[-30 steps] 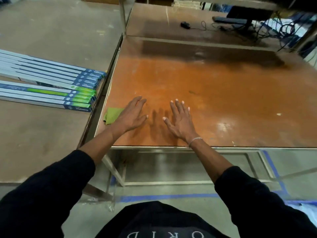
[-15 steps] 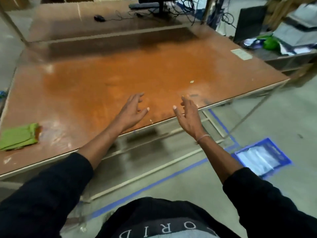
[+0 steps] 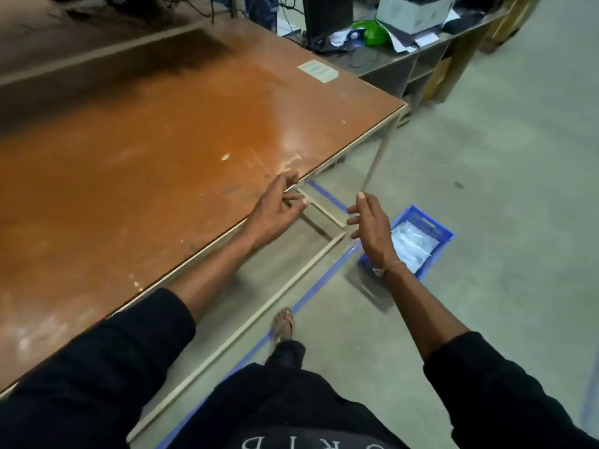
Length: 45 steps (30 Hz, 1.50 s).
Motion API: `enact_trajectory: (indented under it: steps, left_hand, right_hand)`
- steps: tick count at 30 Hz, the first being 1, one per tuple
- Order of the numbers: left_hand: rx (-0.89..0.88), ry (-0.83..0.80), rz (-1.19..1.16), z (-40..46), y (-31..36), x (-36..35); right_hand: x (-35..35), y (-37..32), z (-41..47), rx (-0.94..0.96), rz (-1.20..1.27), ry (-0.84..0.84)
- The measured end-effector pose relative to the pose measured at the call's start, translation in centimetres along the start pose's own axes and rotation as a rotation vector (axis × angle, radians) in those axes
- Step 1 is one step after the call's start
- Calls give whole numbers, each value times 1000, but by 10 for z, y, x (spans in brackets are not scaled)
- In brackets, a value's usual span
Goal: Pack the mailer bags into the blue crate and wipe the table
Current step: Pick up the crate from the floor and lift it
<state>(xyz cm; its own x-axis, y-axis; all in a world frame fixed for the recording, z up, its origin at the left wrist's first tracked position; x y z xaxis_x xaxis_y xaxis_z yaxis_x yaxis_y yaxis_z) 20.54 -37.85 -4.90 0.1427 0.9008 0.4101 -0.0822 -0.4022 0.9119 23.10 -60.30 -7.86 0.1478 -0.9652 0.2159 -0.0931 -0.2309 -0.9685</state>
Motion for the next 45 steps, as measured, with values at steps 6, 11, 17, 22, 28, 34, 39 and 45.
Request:
enact_trajectory:
  steps: [6, 11, 17, 22, 28, 34, 39, 45]
  left_hand:
    - [-7, -189, -70, 125, -2, -75]
    - [32, -345, -85, 243, -6, -148]
    - [95, -501, -62, 339, -12, -245]
    - [165, -579, -14, 401, -23, -329]
    - [310, -524, 11, 455, -40, -419]
    - [464, -443, 27, 494, -76, -479]
    - [548, -455, 48, 534, -144, -522]
    - [597, -532, 106, 590, -276, -584]
  right_hand:
    - [94, 31, 59, -196, 117, 121]
    - [188, 62, 109, -373, 226, 271]
    - [289, 110, 138, -475, 389, 446]
    - [374, 154, 170, -522, 423, 477]
    - [474, 226, 237, -575, 415, 375]
    - [525, 301, 291, -676, 429, 324]
    - [533, 394, 334, -769, 391, 340]
    - [514, 537, 383, -834, 233, 357]
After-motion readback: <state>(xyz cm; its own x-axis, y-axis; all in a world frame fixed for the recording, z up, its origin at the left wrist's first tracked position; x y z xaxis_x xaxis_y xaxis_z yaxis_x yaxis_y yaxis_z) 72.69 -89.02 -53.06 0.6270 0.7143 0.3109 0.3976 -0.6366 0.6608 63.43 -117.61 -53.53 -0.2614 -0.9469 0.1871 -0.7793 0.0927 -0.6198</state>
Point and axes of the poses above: each hand's wrist, its own z-axis towards the middle knuckle, its own x-axis out of the back of the hand, y = z × x, the point moved 3 cm from there along z, towards the middle knuckle, and after that the axes turned 10 degrees about -y, right-handed, at the moved point
